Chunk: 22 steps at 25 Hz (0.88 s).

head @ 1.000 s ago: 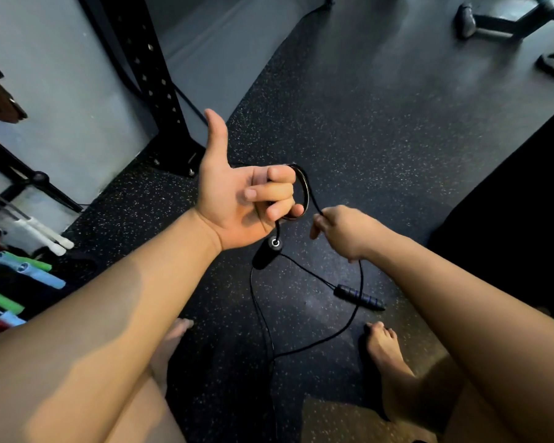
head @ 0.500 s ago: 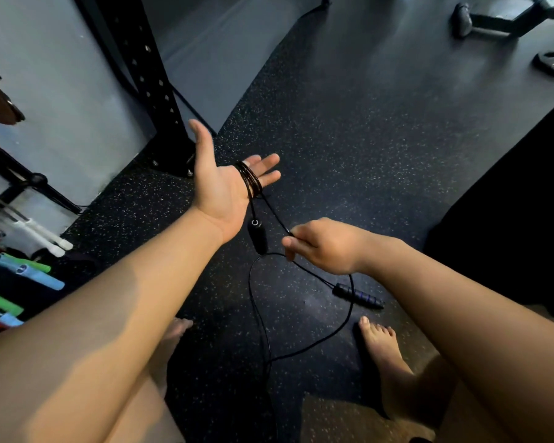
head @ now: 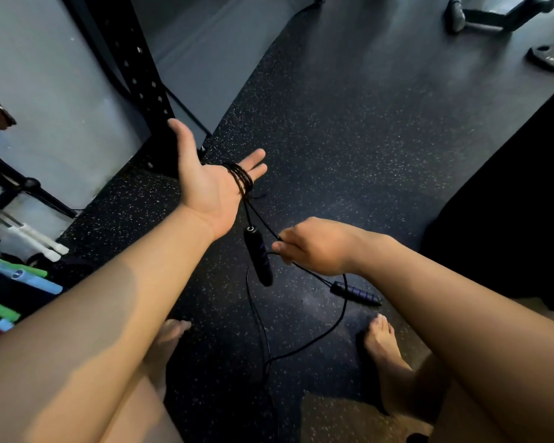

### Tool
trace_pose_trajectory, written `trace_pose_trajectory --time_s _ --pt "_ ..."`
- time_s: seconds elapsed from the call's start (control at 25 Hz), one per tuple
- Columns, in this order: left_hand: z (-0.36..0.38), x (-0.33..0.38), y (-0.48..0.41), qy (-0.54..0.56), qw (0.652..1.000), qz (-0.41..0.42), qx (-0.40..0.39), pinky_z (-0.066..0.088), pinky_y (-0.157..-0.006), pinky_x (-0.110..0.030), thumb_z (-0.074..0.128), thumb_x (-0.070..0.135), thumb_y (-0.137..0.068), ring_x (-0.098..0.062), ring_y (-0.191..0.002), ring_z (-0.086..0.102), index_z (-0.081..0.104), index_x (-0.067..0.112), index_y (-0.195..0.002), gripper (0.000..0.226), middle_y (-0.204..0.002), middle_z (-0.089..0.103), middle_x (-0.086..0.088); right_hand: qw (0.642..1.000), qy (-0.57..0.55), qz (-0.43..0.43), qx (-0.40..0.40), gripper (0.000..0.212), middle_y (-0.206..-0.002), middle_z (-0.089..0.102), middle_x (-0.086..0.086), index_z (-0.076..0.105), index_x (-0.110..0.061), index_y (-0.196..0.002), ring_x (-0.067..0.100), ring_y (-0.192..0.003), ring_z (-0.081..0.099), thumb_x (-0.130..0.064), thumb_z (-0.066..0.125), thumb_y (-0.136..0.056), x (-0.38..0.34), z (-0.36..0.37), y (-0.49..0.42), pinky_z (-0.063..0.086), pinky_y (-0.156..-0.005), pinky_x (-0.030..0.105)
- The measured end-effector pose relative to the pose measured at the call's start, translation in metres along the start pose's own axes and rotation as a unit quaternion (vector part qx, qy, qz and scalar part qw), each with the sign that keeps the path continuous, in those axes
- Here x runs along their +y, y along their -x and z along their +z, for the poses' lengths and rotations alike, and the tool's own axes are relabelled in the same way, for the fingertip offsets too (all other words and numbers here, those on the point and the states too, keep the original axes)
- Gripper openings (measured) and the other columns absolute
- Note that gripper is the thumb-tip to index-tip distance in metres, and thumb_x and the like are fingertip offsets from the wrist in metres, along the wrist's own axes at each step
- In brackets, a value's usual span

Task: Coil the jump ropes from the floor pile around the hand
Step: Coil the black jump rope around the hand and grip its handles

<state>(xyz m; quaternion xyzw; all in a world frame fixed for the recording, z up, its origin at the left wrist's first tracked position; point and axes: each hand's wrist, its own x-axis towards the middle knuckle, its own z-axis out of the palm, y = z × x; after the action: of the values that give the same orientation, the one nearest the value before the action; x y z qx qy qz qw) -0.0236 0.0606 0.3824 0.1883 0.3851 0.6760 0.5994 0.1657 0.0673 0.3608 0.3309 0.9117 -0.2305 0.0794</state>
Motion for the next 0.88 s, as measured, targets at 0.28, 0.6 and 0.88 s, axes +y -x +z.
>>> trace_pose_trajectory --time_s 0.28,0.6,0.88 --pt "-0.008 -0.015 0.004 -0.470 0.845 -0.181 -0.181 -0.002 -0.126 -0.055 -0.012 0.099 -0.061 -0.006 -0.109 0.067 0.064 0.002 -0.131 0.141 -0.100 0.075 -0.008 0.988 0.000 -0.047 0.149 0.036 -0.068 0.059 -0.009 0.061 -0.023 -0.089 0.017 -0.064 0.057 -0.048 0.039 -0.103 0.009 -0.012 0.008 0.052 -0.064 0.038" --pt "0.007 0.001 0.022 -0.454 0.785 -0.295 -0.301 0.042 -0.104 -0.049 -0.010 0.098 -0.062 -0.027 -0.055 0.054 0.059 0.007 -0.074 0.115 -0.046 0.037 -0.001 0.964 -0.085 -0.010 0.251 0.041 -0.059 0.051 -0.004 0.052 -0.023 -0.079 0.011 -0.054 0.047 -0.060 0.048 -0.096 0.035 -0.020 0.009 0.042 -0.055 0.035" --pt "0.013 0.014 0.027 -0.169 0.931 -0.248 -0.209 0.051 -0.080 -0.033 -0.004 0.103 -0.061 -0.020 -0.047 0.034 0.054 0.013 -0.070 0.108 -0.047 0.026 0.007 0.946 -0.200 0.058 0.247 0.042 -0.063 0.048 -0.007 0.051 -0.020 -0.075 0.004 -0.055 0.044 -0.045 0.037 -0.106 0.046 -0.004 0.000 0.039 -0.059 0.031"
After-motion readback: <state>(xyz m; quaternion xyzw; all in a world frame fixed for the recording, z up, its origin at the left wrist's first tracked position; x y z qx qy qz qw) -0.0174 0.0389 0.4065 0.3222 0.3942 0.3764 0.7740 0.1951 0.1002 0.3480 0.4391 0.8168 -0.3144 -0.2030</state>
